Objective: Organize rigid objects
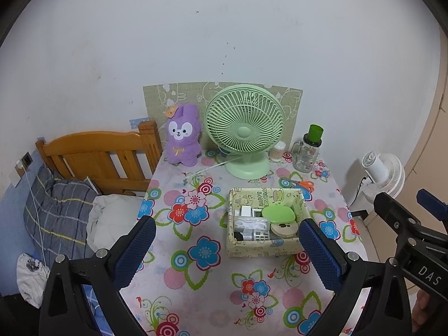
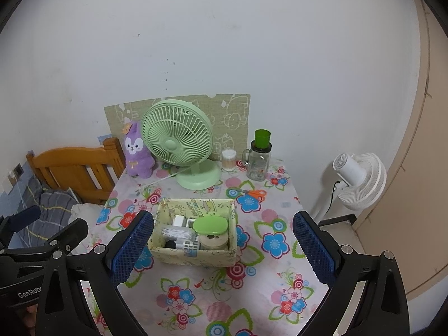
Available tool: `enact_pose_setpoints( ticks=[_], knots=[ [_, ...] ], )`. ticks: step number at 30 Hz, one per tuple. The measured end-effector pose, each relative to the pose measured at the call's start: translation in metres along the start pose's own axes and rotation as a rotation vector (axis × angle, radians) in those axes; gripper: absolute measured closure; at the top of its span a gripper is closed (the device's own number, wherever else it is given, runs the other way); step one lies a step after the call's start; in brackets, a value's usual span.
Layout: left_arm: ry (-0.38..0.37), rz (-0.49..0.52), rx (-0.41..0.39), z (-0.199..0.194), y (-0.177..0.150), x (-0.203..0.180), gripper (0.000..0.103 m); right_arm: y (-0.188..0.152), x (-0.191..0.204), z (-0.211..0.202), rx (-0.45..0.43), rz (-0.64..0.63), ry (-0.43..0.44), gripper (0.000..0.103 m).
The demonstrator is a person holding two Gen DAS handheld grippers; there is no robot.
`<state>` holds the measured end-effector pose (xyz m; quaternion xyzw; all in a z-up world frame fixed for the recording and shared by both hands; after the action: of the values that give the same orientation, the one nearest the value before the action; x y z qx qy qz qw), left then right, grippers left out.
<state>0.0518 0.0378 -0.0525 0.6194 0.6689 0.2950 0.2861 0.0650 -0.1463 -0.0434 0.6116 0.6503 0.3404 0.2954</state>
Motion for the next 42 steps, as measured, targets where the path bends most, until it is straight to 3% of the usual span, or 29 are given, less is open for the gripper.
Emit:
enact_pose_setpoints(
  ticks=[42],
  knots=[
    [0.001, 0.026, -0.008, -0.0059, 0.0088, -0.0057, 0.000, 0.0019, -0.0072, -0.0051, 0.008, 0.018, -0.024, 0.002]
  ],
)
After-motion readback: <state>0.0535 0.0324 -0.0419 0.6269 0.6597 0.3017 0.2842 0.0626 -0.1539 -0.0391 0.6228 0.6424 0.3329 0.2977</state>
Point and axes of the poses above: each gripper's, at about its wrist camera, not at the fingertips, and z roughly the way its jaws point, x to its left, y to its top, the point moved 5 cm from there along z, roughly the way its jaws point, and after that the axes turned 1 degree about -x, right-handed, at the moved point
